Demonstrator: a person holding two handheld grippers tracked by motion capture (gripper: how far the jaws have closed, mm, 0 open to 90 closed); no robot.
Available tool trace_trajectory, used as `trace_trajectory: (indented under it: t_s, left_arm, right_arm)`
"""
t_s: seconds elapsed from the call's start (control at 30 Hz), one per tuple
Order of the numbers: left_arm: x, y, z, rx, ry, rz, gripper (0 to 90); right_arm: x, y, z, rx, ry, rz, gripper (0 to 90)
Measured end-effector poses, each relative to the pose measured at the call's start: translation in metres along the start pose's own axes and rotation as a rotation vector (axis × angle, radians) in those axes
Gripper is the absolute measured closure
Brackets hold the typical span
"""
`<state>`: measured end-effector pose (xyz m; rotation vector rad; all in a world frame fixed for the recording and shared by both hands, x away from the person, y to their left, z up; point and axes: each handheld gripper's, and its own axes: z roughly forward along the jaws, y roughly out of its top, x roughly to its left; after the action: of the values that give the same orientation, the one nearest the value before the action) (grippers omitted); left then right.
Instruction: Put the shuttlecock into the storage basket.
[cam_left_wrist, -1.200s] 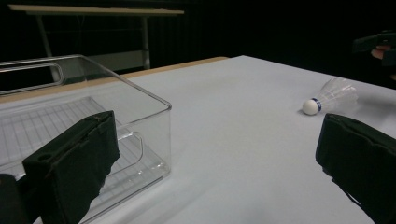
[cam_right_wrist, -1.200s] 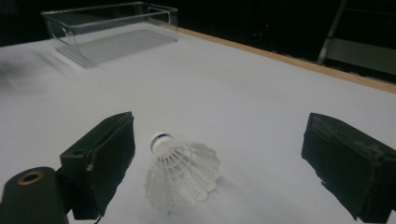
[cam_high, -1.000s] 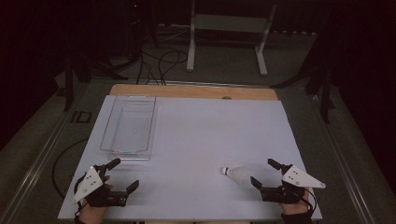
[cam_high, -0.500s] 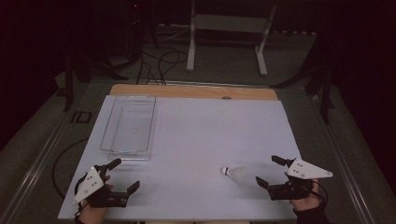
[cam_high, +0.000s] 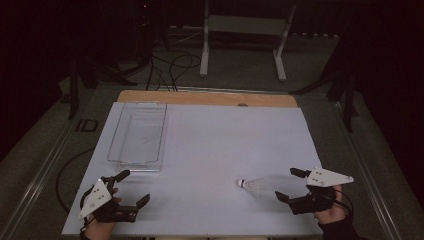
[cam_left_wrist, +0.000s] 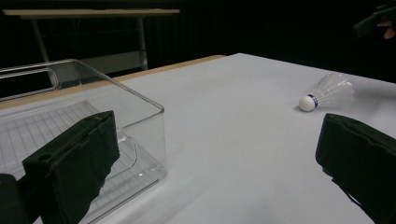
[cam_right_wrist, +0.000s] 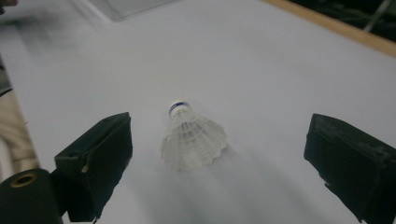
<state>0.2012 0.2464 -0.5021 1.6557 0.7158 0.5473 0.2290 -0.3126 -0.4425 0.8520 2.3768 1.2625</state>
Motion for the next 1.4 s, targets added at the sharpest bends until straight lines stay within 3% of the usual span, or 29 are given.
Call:
trace_trajectory:
  t_s: [0.03,0.17,0.5,0.6,0.67,0.7,1.03,1.4]
  left_arm:
    - [0.000,0.000,0.000,-0.001,0.001,0.003,0.2]
    - [0.000,0.000,0.000,-0.001,0.001,0.005,0.2]
    - [-0.001,0.000,0.001,0.002,-0.006,0.008,0.2]
    - [-0.001,0.000,0.001,0.004,-0.008,0.008,0.2]
    - [-0.001,0.000,0.001,0.004,-0.007,0.008,0.2]
    - [-0.001,0.000,0.001,0.003,-0.007,0.008,0.2]
    - [-0.001,0.000,0.002,0.004,-0.009,0.011,0.2]
    - [-0.001,0.000,0.002,0.007,-0.010,0.015,0.2]
  right_arm:
    - [-0.001,0.001,0.001,0.032,0.021,-0.002,8.2]
    - [-0.003,0.003,0.001,0.075,0.040,0.002,8.2]
    - [-0.006,0.006,0.003,0.173,0.030,0.013,8.5]
    - [-0.008,0.005,0.006,0.250,0.014,0.033,8.5]
    - [-0.009,0.005,0.007,0.265,0.018,0.038,8.5]
    - [-0.010,0.005,0.010,0.305,0.015,0.042,8.5]
    - [-0.011,0.003,0.016,0.416,0.025,0.061,9.8]
    - [-0.008,-0.001,0.026,0.552,0.091,0.116,7.9]
